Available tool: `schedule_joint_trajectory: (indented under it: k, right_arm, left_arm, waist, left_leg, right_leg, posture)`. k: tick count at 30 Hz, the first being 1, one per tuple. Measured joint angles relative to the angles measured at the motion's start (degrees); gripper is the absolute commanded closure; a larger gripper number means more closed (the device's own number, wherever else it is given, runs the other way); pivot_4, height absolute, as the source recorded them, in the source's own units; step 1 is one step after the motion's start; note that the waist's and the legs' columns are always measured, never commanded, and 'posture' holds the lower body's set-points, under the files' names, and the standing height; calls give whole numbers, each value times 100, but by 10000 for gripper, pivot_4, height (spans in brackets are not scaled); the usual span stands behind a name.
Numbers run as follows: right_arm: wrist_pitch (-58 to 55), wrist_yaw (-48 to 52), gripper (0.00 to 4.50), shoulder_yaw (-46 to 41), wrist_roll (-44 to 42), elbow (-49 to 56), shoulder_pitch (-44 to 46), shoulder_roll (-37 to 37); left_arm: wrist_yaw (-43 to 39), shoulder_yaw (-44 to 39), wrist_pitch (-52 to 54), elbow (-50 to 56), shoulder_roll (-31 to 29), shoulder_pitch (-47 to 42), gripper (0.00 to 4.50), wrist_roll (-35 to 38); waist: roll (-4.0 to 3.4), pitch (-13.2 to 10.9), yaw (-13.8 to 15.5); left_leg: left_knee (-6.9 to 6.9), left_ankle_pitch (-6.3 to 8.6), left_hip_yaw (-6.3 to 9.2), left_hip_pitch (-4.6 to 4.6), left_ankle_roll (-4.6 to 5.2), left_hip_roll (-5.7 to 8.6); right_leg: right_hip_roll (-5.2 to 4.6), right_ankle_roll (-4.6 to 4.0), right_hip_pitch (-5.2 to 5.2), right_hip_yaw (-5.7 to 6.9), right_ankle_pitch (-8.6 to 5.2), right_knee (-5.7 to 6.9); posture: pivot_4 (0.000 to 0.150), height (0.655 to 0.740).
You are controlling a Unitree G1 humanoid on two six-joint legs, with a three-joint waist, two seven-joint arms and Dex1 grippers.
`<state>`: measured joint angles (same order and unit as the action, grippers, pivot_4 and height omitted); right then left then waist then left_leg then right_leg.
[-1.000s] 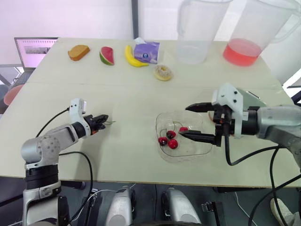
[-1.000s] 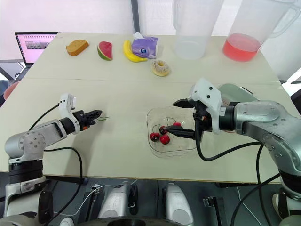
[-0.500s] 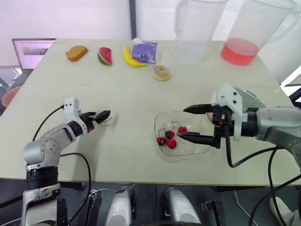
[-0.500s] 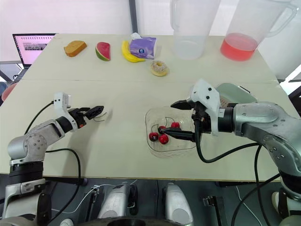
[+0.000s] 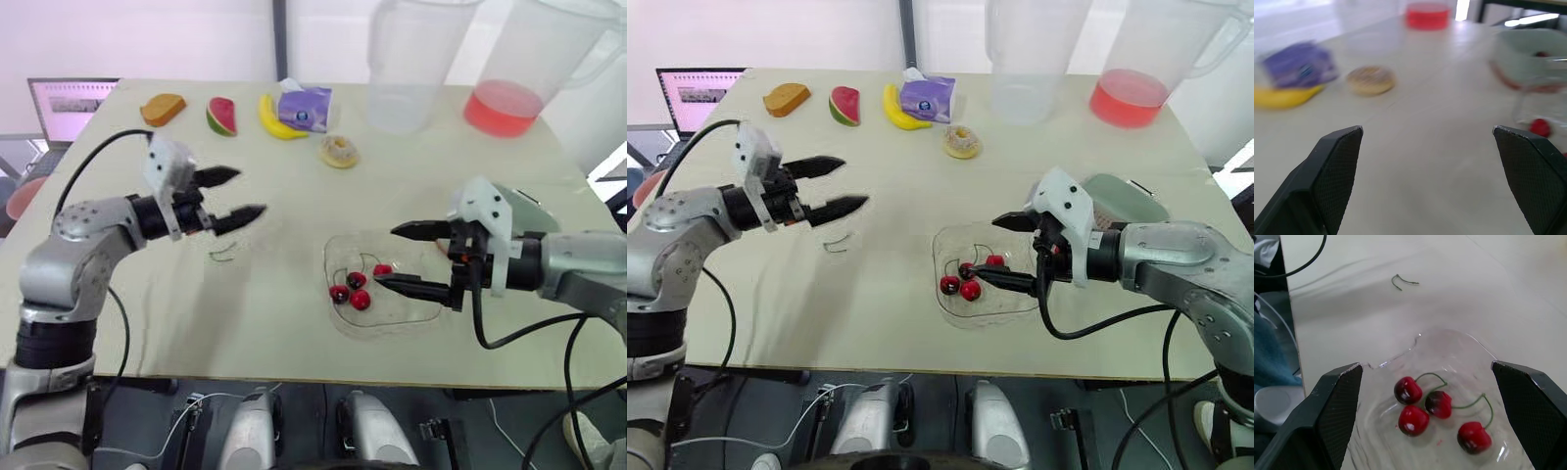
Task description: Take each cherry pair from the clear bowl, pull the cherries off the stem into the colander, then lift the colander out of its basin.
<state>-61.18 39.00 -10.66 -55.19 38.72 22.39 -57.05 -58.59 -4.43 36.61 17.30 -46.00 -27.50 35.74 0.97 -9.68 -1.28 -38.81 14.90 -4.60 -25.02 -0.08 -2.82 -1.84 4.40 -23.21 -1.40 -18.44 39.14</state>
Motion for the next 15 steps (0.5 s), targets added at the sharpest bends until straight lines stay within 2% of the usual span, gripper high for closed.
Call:
schedule_joint_trajectory:
  k: [2,4,15]
  right_arm:
    - [-62,-41,0,-10,3,-6,-16,-81]
    - [-101,-52,0,22,7,-6,-13,-122]
    - [-401,-19,0,576,104,27,256,-500]
  left_arm:
    - [-636,247,51,505,-305,173,467,223]
    - [-883,442,0,702,-347,222,467,221]
    - [-895,646,-224,570,-149,181,467,-29]
  waist:
    - [-6,1,-9]
    - [-6,0,26]
    - [-2,-2,53]
  left_leg:
    - [8,-3,-4,12,-5,-2]
    - [9,-5,1,14,-8,-3]
    - [0,0,-1,10,2,-2]
  right_leg:
    - [4,-2,3,-3,-1,3]
    - [11,-2,3,-2,-1,6]
    - [19,1,6,-4,-1,2]
  posture:
    - [1500,7400]
    - [1500,7400]
    - [1500,7400]
